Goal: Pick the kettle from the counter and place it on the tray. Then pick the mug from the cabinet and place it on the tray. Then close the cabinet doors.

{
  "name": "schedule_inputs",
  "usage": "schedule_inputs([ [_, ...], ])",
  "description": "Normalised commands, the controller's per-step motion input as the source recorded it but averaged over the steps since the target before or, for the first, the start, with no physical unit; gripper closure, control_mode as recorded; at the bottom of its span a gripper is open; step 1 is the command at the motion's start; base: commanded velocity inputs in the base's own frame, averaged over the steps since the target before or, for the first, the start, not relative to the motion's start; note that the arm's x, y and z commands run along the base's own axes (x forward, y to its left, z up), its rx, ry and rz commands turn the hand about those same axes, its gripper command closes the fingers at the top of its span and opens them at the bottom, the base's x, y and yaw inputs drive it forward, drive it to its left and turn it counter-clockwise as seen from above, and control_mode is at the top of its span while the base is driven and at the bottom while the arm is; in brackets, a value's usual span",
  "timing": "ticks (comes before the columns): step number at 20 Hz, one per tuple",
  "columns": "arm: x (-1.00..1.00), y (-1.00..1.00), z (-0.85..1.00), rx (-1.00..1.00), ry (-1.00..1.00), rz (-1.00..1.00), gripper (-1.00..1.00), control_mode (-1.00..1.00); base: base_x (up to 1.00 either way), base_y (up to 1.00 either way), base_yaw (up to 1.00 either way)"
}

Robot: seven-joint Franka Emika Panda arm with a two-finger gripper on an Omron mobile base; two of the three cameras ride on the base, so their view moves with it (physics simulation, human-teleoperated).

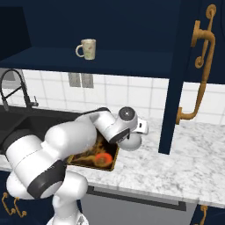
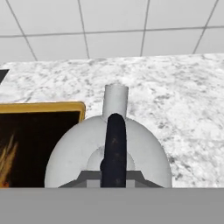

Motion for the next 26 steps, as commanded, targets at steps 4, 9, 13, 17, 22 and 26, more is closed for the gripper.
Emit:
schedule_inputs([
  [4,-0.02,0.54,0.41,-0.05,0.02,0.03,1.00,-1.00,0.00,0.00,0.00],
  [9,0.15,0.52,0.11,-0.02,0.02,0.02,1.00,-1.00,0.00,0.00,0.00],
  [13,0.28,0.51,-0.05,0.00,-0.10,0.01,1.00,-1.00,0.00,0.00,0.00],
  [17,0.37,0.45,-0.13,0.00,-0.09,0.00,1.00,-1.00,0.00,0.00,0.00],
  [22,0.17,0.41,-0.21,0.01,0.00,0.00,1.00,-1.00,0.00,0.00,0.00],
  [26,0.16,0.21,-0.21,0.00,0.00,0.00,1.00,-1.00,0.00,0.00,0.00],
])
